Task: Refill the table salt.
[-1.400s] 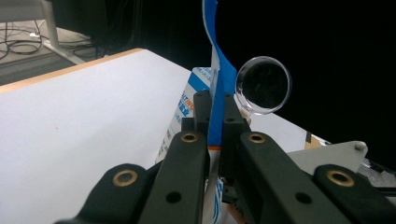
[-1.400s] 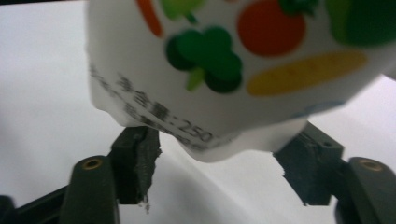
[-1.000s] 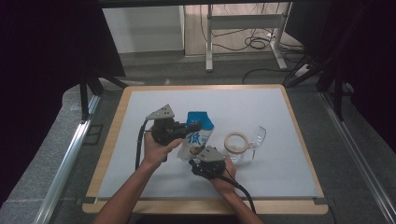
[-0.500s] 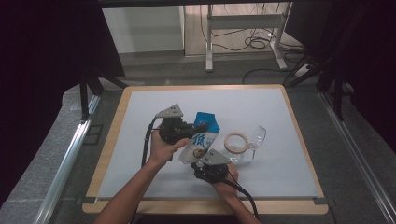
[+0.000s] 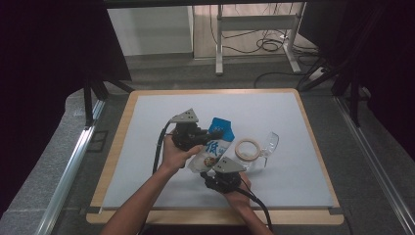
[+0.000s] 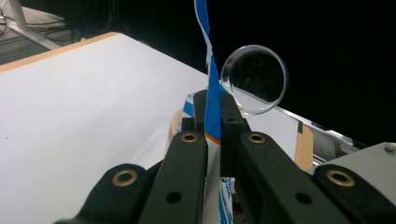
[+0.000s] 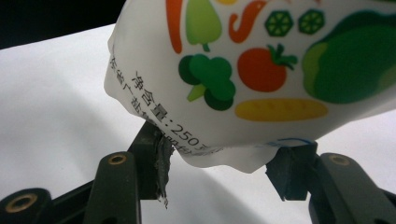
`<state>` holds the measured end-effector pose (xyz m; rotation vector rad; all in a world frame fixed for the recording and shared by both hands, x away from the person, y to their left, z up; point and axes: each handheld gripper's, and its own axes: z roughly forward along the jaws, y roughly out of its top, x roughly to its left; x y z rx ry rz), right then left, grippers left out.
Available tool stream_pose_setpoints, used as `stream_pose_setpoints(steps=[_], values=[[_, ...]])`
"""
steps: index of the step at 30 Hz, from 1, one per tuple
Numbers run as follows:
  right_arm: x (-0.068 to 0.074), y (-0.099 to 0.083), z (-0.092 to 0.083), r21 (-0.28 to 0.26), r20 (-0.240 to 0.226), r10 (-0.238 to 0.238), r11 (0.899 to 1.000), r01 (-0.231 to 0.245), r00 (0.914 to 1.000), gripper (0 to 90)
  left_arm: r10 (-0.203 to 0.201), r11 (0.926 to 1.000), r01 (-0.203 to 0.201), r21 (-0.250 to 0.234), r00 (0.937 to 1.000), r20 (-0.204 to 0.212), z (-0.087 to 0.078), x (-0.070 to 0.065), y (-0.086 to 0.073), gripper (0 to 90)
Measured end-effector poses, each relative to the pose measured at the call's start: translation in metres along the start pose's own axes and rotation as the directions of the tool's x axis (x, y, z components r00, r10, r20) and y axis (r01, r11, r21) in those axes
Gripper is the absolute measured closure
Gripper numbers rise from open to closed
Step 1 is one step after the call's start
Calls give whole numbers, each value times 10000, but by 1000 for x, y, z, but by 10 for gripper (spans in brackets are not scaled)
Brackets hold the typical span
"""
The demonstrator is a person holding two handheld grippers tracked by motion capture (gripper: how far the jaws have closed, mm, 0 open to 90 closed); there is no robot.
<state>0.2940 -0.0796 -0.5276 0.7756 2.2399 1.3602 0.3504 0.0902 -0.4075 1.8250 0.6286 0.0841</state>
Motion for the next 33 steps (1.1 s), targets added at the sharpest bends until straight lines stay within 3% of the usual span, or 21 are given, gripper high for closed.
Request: stream_pose_setpoints(steps=[7,18,26,31,33], values=[[0,-1,-3,-174,-277,-7,9998,2,9996,468,57,10000,-58,79,10000,80,8,-3,1,900],[-4,-4,-4,-266,-250,89,9996,-96,9996,461,-25,10000,24,76,10000,86,14,-4,2,900],[-1,1,-1,-583,377,-448,9972,469,9983,404,269,9992,-265,-294,9995,155,4,-18,6,900],[0,4,2,-701,601,-551,9958,593,9967,395,282,9987,-276,-437,9995,133,1,-19,7,900],[1,6,6,-641,1046,-748,9946,818,9917,395,238,9982,-227,-557,9996,177,-1,-18,8,900]])
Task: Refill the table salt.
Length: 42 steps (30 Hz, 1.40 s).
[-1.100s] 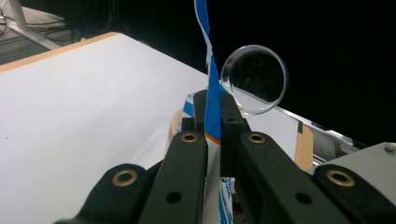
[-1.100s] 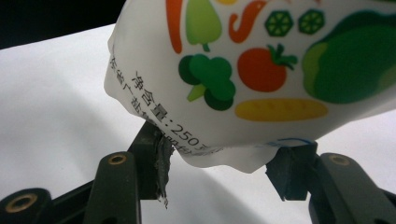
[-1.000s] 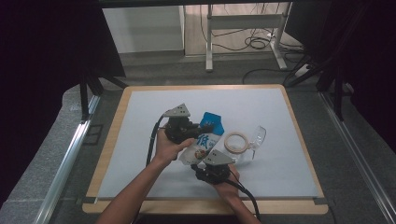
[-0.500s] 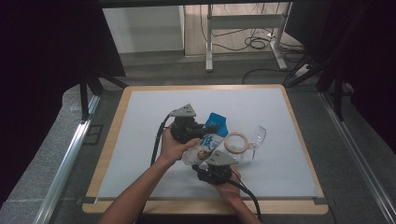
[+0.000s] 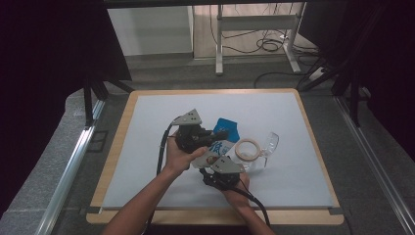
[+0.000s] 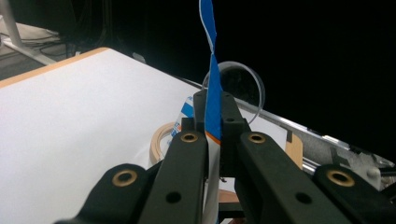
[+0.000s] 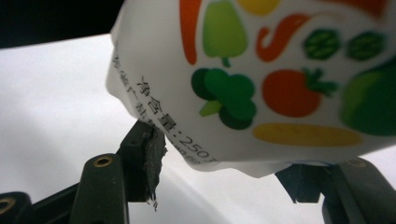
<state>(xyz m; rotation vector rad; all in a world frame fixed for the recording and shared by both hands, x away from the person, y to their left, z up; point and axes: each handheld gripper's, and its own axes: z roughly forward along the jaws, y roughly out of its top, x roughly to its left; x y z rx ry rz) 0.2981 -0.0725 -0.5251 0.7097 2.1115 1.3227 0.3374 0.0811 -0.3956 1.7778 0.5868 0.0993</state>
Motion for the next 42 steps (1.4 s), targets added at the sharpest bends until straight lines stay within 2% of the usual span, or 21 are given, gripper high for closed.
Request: stream_pose_setpoints(steps=[6,12,20,28,42], values=[[0,0,2,11,150,210,9998,-210,9997,430,32,10000,-32,20,10000,-55,0,1,1,900],[-2,-1,-3,-112,-272,446,9989,-449,9986,480,-90,9999,91,89,9999,-73,2,6,1,900],[-4,-4,-12,76,-917,694,9976,-690,9934,497,-58,9989,66,461,9999,-163,10,12,1,900],[-5,-7,-17,203,-1155,1123,9936,-1107,9869,498,-27,9968,38,801,9999,-132,20,16,3,900],[-10,-10,-18,200,-1281,1503,9886,-1489,9803,498,-46,9921,61,1255,9999,-124,33,24,7,900]])
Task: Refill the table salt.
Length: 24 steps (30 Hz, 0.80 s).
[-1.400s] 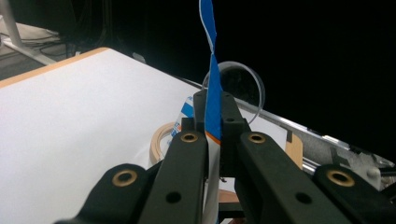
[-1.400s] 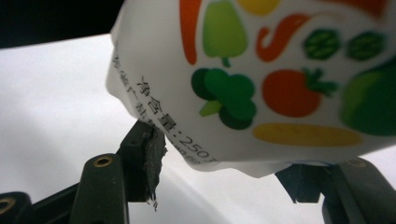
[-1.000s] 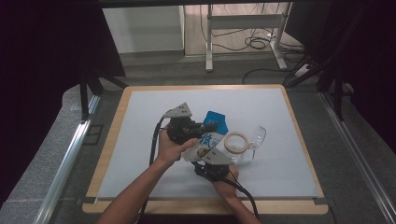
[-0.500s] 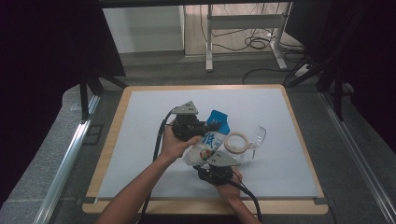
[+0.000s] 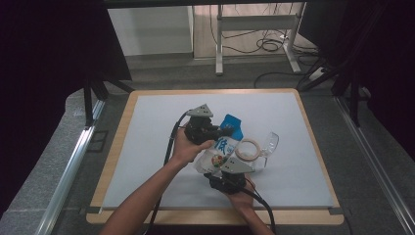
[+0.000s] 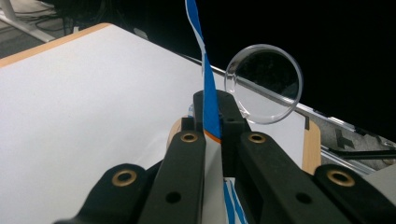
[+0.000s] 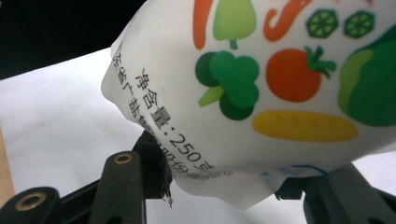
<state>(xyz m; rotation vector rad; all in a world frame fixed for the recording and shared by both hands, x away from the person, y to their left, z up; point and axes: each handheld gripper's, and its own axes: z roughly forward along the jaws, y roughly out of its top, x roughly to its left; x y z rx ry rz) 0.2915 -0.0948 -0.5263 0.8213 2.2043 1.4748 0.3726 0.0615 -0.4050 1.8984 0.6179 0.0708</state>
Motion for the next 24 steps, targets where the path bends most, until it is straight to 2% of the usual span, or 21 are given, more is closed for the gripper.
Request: stream_pose_setpoints(steps=[12,18,24], values=[[0,0,1,21,-137,115,9999,-115,9998,499,-75,9998,75,190,10000,12,2,5,0,900],[0,2,0,-120,-276,328,9994,-331,9991,499,-104,9991,102,401,9999,47,3,6,6,900],[-1,3,-3,-221,-305,542,9982,-549,9981,501,29,9975,-31,700,10000,18,10,5,11,900]])
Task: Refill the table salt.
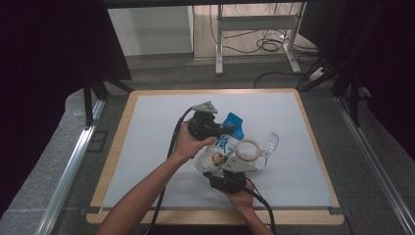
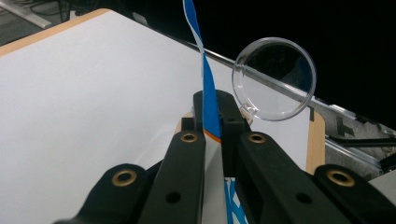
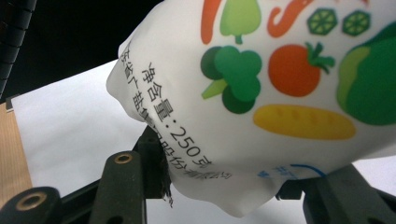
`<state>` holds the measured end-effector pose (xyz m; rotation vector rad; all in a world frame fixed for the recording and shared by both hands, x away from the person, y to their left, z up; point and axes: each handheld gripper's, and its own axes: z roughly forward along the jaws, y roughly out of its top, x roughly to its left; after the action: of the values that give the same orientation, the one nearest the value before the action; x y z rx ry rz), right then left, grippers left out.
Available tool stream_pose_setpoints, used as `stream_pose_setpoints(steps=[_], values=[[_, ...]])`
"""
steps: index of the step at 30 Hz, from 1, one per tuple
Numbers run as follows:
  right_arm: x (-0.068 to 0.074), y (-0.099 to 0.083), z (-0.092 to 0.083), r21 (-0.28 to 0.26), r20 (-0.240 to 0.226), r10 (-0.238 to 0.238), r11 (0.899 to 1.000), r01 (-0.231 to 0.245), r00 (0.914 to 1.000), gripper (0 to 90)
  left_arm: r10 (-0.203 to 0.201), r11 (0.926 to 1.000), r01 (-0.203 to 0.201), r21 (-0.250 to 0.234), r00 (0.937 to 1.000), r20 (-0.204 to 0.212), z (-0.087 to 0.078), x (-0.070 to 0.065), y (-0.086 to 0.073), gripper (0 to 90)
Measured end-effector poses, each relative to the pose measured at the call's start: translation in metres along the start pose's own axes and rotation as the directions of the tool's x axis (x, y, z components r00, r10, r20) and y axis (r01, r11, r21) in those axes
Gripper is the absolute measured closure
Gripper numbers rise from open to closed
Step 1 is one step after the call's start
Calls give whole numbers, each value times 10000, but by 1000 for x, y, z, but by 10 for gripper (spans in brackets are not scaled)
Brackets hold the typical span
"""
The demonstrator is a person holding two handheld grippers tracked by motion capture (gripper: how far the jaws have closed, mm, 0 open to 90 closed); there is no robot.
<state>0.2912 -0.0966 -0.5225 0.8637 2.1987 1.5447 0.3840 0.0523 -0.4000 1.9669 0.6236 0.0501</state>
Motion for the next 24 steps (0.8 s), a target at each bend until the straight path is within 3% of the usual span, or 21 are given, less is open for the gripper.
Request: stream_pose_setpoints(steps=[12,24], values=[[0,3,-3,-4,103,126,9999,-126,9999,509,140,9996,-139,241,9999,-20,7,-3,6,900],[3,5,-2,-72,-233,418,9991,-420,9989,511,180,9986,-174,496,9997,-133,7,-1,7,900]])
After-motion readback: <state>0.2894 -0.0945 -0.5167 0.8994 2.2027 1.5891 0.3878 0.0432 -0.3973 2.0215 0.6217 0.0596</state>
